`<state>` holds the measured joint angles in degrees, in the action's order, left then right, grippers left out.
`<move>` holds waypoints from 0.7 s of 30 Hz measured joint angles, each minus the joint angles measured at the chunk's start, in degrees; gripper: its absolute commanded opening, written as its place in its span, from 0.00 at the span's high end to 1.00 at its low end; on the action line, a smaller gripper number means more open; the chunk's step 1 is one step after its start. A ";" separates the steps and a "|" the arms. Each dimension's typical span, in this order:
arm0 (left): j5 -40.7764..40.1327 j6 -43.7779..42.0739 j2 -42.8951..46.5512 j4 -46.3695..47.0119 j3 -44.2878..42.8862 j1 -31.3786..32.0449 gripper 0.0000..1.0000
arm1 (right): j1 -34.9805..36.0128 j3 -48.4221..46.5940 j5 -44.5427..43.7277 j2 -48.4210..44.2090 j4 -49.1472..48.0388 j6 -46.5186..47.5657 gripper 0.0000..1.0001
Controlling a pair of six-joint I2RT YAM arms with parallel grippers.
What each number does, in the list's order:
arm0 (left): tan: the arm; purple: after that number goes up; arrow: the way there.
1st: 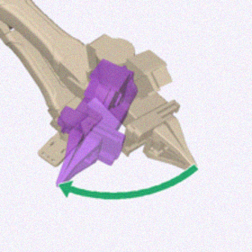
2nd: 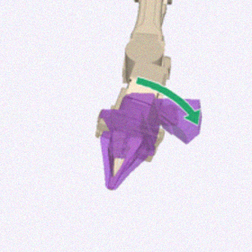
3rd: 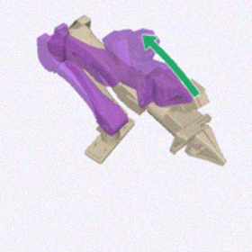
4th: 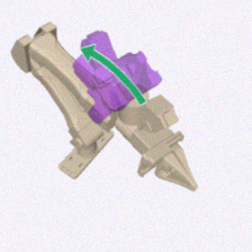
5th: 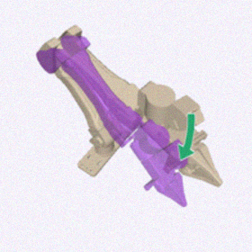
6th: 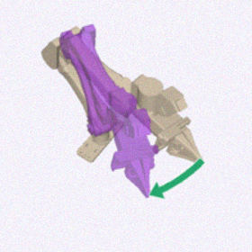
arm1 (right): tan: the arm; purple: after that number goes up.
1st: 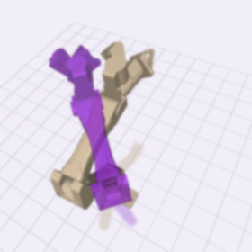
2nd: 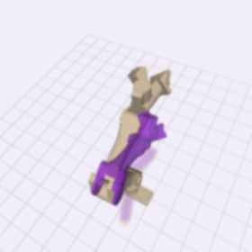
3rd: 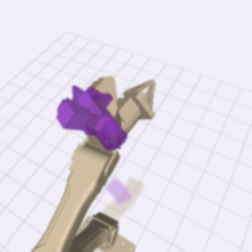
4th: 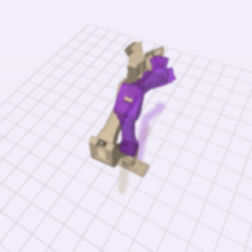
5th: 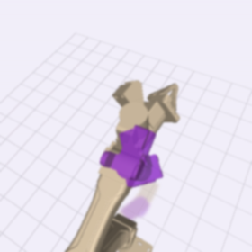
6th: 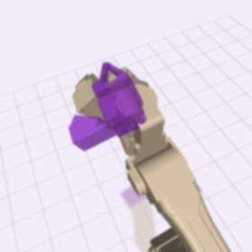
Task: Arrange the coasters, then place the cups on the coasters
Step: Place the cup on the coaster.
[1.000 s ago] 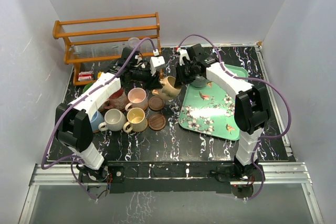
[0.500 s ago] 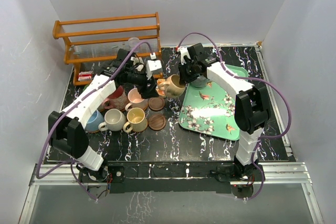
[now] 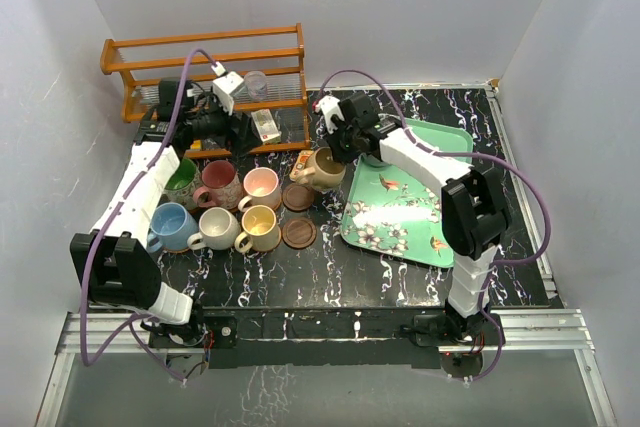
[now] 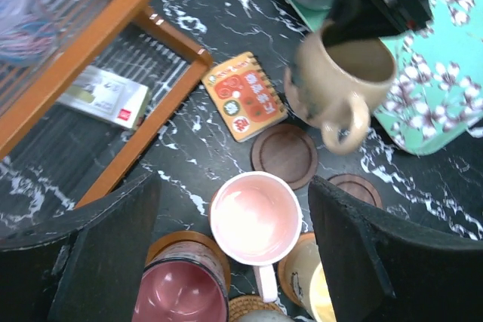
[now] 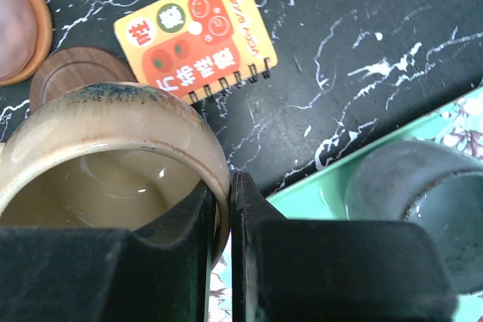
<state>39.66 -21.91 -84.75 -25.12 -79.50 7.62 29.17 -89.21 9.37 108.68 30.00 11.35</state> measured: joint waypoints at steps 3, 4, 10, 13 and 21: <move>-0.98 3.28 0.00 2.05 0.00 -2.27 0.20 | 2.25 0.11 -1.07 0.00 -0.24 2.14 1.00; -1.40 4.35 0.00 2.71 0.00 -2.93 0.19 | 2.97 0.11 -1.51 0.00 -0.42 2.51 1.00; -5.42 9.01 0.39 5.44 0.00 -5.31 0.14 | 6.91 -0.11 -4.33 0.13 -0.44 3.58 1.00; -7.63 10.73 0.76 6.10 0.00 -6.27 0.12 | 8.68 -1.18 -6.21 0.92 -0.20 3.56 1.00; -9.31 13.00 1.42 7.93 0.11 -7.87 0.11 | 11.91 -4.83 -10.84 4.57 -0.07 3.61 1.00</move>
<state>30.35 -8.91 -83.33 -17.19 -79.40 -0.25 41.08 -94.04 -1.48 113.25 29.93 14.96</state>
